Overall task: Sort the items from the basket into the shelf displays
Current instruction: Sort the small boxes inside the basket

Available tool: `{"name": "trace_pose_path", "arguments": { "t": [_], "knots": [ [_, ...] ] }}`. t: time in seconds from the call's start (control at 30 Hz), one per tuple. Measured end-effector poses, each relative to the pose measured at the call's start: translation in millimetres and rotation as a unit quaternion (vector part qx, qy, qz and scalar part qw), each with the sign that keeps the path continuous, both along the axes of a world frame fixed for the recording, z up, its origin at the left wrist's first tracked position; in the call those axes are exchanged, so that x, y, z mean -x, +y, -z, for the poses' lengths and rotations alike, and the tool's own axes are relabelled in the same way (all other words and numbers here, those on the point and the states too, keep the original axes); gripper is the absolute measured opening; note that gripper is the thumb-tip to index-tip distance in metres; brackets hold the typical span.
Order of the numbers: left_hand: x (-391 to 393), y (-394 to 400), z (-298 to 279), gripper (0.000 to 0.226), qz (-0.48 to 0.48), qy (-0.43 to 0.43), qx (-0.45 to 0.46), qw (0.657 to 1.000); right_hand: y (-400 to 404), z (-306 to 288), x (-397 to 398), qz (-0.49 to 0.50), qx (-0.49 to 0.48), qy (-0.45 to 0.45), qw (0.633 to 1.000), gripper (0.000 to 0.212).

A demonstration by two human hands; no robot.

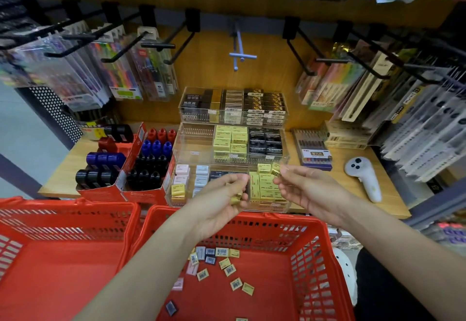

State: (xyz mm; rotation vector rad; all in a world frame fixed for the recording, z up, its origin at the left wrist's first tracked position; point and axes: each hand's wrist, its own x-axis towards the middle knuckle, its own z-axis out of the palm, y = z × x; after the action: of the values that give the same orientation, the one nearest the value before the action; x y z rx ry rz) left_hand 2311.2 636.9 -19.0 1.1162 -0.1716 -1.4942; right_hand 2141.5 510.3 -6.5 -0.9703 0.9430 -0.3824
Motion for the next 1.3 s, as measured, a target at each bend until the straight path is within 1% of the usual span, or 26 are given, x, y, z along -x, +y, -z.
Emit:
{"name": "trace_pose_path", "arguments": {
  "t": [0.07, 0.1, 0.13, 0.17, 0.2, 0.23, 0.27, 0.37, 0.53, 0.57, 0.7, 0.8, 0.83, 0.93, 1.03, 1.07, 1.17, 1.2, 1.27, 1.3],
  "knots": [
    [-0.6, -1.6, 1.0, 0.027, -0.021, 0.039, 0.002, 0.999, -1.9, 5.7, 4.1, 0.01, 0.038, 0.028, 0.999, 0.044],
    [-1.0, -3.0, 1.7, 0.033, -0.035, 0.046, -0.001, 0.998, -3.2, 10.0, 6.4, 0.002, 0.095, 0.074, 0.993, 0.045],
    [-1.3, -4.4, 2.8, 0.037, -0.044, 0.042, -0.004, 0.998, -5.7, 15.1, 8.9, -0.015, 0.177, 0.14, 0.974, 0.043],
    [-1.0, -6.0, 4.2, 0.038, -0.048, 0.035, -0.005, 0.998, -9.8, 19.9, 10.8, -0.032, 0.265, 0.211, 0.94, 0.04],
    [-0.4, -7.3, 5.7, 0.04, -0.049, 0.025, -0.005, 0.998, -14.9, 24.6, 12.1, -0.043, 0.335, 0.268, 0.903, 0.036],
    [0.4, -8.4, 7.8, 0.04, -0.046, 0.013, -0.006, 0.999, -19.2, 28.2, 12.4, -0.048, 0.375, 0.3, 0.876, 0.034],
    [1.4, -9.5, 10.3, 0.039, -0.044, -0.001, -0.008, 0.999, -22.8, 31.7, 11.0, -0.051, 0.397, 0.313, 0.861, 0.032],
    [3.1, -13.9, 19.3, 0.037, -0.044, -0.032, -0.022, 0.998, -27.6, 41.2, -1.2, -0.063, 0.43, 0.308, 0.846, 0.03],
    [4.0, -22.6, 29.0, 0.024, -0.067, -0.029, -0.025, 0.997, -22.1, 59.9, -23.5, -0.06, 0.44, 0.258, 0.858, 0.028],
    [3.6, -23.8, 30.1, 0.023, -0.071, -0.034, -0.028, 0.996, -21.6, 62.1, -24.8, -0.058, 0.448, 0.26, 0.853, 0.028],
    [2.2, -30.3, 33.6, 0.019, -0.081, -0.051, -0.041, 0.995, -24.1, 67.8, -23.2, -0.037, 0.54, 0.298, 0.786, 0.03],
    [3.3, -33.6, 35.8, 0.017, -0.081, -0.058, -0.044, 0.994, -23.6, 67.7, -21.5, -0.038, 0.569, 0.289, 0.769, 0.031],
    [3.6, -34.3, 36.0, 0.017, -0.081, -0.06, -0.046, 0.994, -23.1, 67.2, -21.9, -0.041, 0.589, 0.287, 0.754, 0.032],
    [3.6, -35.4, 36.3, 0.016, -0.086, -0.06, -0.052, 0.993, -22.6, 63.7, -27.3, -0.081, 0.666, 0.278, 0.688, 0.037],
    [1.9, -35.6, 39.2, 0.011, -0.101, -0.088, -0.06, 0.989, -24.5, 58.2, -36.7, -0.171, 0.704, 0.305, 0.618, 0.043],
    [0.9, -35.3, 40.6, 0.01, -0.105, -0.101, -0.062, 0.987, -25.9, 56.3, -39.3, -0.193, 0.703, 0.311, 0.61, 0.045],
    [-1.8, -34.0, 43.5, 0.01, -0.108, -0.111, -0.062, 0.986, -29.4, 52.8, -41.7, -0.231, 0.685, 0.295, 0.625, 0.048],
    [-2.4, -34.0, 43.8, 0.011, -0.108, -0.109, -0.065, 0.986, -30.0, 52.3, -41.5, -0.239, 0.682, 0.295, 0.625, 0.049],
    [-3.2, -33.7, 44.1, 0.016, -0.109, -0.103, -0.072, 0.986, -31.5, 53.0, -40.9, -0.252, 0.684, 0.304, 0.614, 0.05],
    [-3.6, -33.2, 44.4, 0.019, -0.108, -0.104, -0.074, 0.986, -32.4, 53.8, -40.9, -0.262, 0.685, 0.316, 0.602, 0.05]
  ]
}}
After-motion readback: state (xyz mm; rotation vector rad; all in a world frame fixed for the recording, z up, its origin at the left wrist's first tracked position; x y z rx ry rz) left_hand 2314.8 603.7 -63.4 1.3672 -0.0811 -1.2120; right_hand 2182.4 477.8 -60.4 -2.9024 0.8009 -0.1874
